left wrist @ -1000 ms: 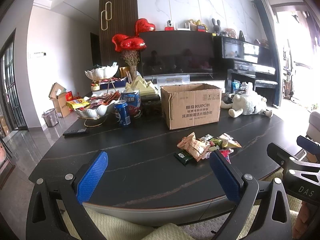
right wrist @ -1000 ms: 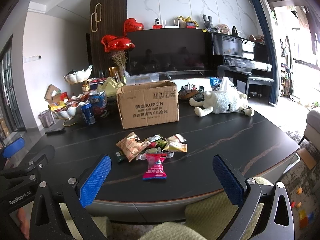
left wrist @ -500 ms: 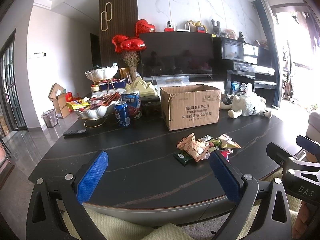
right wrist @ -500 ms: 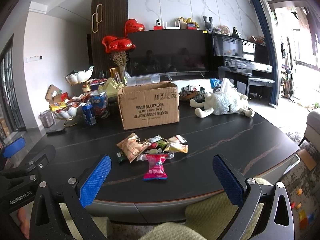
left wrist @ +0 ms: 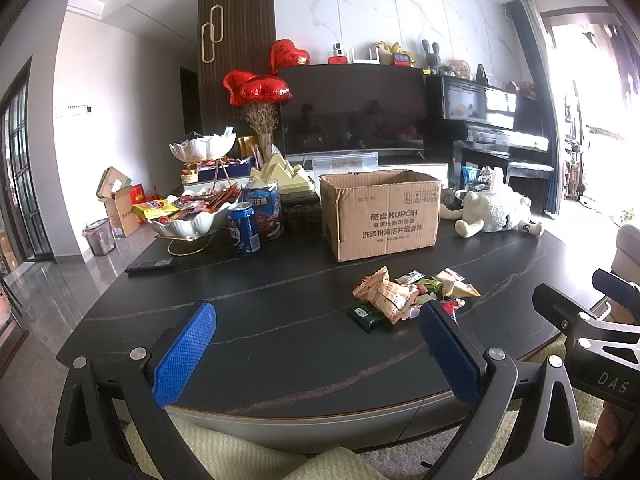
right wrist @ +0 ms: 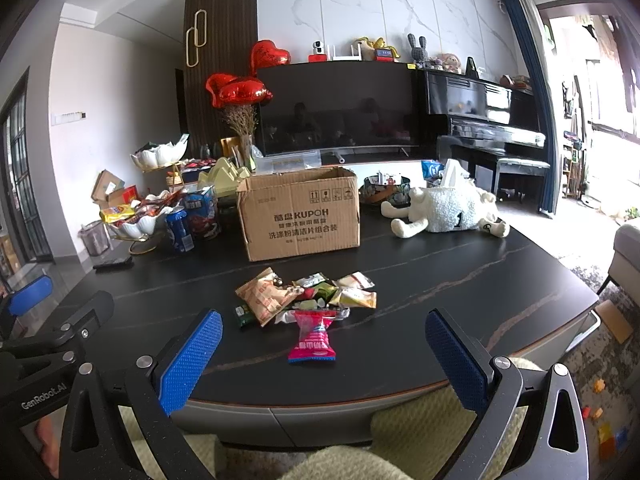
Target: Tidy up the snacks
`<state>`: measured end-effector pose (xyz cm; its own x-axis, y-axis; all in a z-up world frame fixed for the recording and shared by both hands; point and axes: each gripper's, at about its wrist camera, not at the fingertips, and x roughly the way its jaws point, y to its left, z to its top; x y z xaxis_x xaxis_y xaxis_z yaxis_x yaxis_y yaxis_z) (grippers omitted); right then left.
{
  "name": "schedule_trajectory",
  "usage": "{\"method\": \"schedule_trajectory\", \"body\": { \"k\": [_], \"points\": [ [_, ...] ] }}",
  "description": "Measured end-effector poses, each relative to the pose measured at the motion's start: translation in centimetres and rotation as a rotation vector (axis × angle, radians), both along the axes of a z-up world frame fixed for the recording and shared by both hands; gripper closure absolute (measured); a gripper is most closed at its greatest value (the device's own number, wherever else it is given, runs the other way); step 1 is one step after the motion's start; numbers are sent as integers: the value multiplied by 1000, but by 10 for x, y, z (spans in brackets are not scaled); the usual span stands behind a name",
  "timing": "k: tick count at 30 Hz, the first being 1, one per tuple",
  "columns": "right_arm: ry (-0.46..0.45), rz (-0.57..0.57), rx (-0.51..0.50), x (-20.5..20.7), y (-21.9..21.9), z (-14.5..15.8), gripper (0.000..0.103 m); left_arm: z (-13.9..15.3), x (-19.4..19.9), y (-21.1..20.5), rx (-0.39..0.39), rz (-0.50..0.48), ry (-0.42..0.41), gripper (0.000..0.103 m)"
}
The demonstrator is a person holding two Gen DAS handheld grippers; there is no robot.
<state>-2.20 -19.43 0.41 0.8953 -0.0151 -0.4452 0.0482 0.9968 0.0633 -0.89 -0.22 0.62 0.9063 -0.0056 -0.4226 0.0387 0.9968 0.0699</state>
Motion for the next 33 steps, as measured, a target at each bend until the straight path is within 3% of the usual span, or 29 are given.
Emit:
{"method": "schedule_trajectory", "body": {
  "k": [26, 33],
  "points": [
    [11, 8, -2, 0, 3, -2, 0, -1, -1, -3, -2, -1, 4, 0],
    [59, 31, 8, 12, 0, -17, 0, -18, 13, -3, -19, -46, 69, 0]
  ]
}}
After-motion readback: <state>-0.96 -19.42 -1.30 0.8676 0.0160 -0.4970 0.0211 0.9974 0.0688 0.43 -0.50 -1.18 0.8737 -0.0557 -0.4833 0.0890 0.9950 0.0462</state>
